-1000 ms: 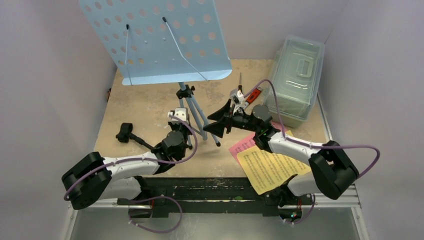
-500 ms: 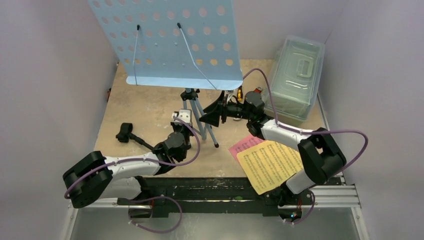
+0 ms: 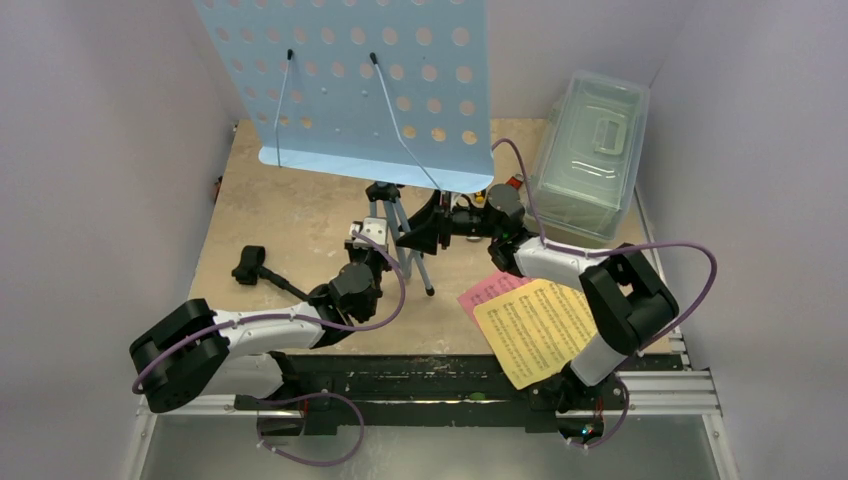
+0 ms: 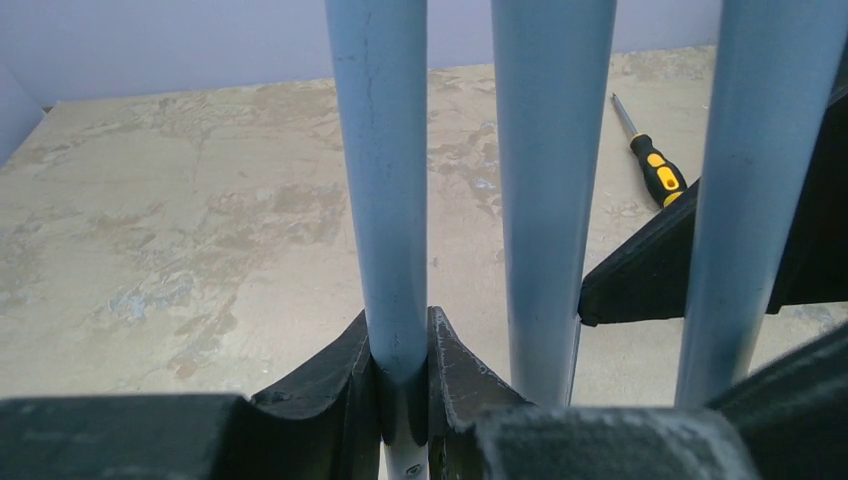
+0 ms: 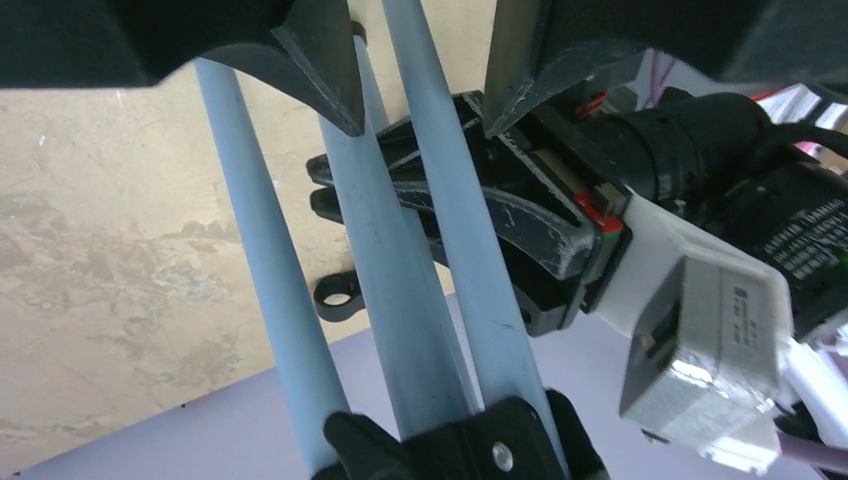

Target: Set up the instrument practice props

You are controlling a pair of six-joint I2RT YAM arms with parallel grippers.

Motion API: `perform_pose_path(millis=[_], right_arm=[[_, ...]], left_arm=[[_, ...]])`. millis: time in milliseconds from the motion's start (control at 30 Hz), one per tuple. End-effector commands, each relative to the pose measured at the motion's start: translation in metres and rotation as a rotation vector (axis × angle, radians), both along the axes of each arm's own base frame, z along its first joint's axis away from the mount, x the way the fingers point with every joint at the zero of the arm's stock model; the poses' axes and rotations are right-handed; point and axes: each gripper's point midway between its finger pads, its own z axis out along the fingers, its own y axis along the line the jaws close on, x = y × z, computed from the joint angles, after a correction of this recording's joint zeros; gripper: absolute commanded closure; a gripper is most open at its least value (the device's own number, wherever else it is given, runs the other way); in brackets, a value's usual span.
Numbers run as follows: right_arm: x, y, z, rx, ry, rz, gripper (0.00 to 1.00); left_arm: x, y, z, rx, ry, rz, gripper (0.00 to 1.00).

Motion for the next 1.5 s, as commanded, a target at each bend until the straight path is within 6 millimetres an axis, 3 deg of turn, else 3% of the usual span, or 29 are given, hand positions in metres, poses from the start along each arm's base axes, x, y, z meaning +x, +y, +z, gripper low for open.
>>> perform_pose_path(millis=[0, 33, 100, 133, 300, 367, 433, 600, 733, 1000, 1200, 1467], right_arm=[[-0.002, 0.006, 0.014, 0.063, -0.141, 0.055, 0.58], [-0.002, 0.006, 0.013, 0.07, -0.164, 0.055, 0.76], [0.001, 0.002, 0.004, 0.055, -0.229, 0.017, 0.95], [0.004, -0.001, -0.002, 0.038, -0.272, -0.019, 1.0], [0.015, -0.018, -0.035, -0.051, -0.399, -0.149, 1.0], [0.016, -0.02, -0.036, -0.034, -0.407, -0.179, 1.0], [0.017, -0.025, -0.038, -0.01, -0.382, -0.213, 1.0], [0.012, -0.029, -0.04, 0.035, -0.304, -0.244, 1.0], [0.001, -0.032, -0.038, 0.071, -0.294, -0.224, 1.0], [-0.005, -0.044, -0.073, 0.012, -0.172, -0.27, 1.0], [-0.012, -0.05, -0.099, 0.005, 0.003, -0.297, 1.0], [-0.014, -0.053, -0.136, -0.04, 0.226, -0.336, 1.0]], left_arm=[[0.003, -0.006, 0.02, 0.017, -0.038, 0.001, 1.0], [0.004, -0.005, 0.021, 0.015, -0.041, 0.007, 1.0], [0.006, 0.0, 0.026, -0.005, -0.054, 0.046, 1.0], [0.008, 0.006, 0.029, -0.024, -0.063, 0.079, 1.0], [0.037, 0.058, 0.036, -0.191, -0.094, 0.268, 1.0], [0.048, 0.087, 0.046, -0.254, -0.138, 0.335, 1.0], [0.058, 0.103, 0.06, -0.265, -0.174, 0.373, 1.0], [0.074, 0.133, 0.089, -0.303, -0.276, 0.473, 1.0], [0.088, 0.143, 0.105, -0.337, -0.334, 0.502, 1.0], [0.108, 0.169, 0.13, -0.299, -0.395, 0.569, 1.0], [0.113, 0.188, 0.111, -0.266, -0.362, 0.62, 1.0], [0.091, 0.22, 0.042, -0.294, -0.243, 0.71, 1.0]])
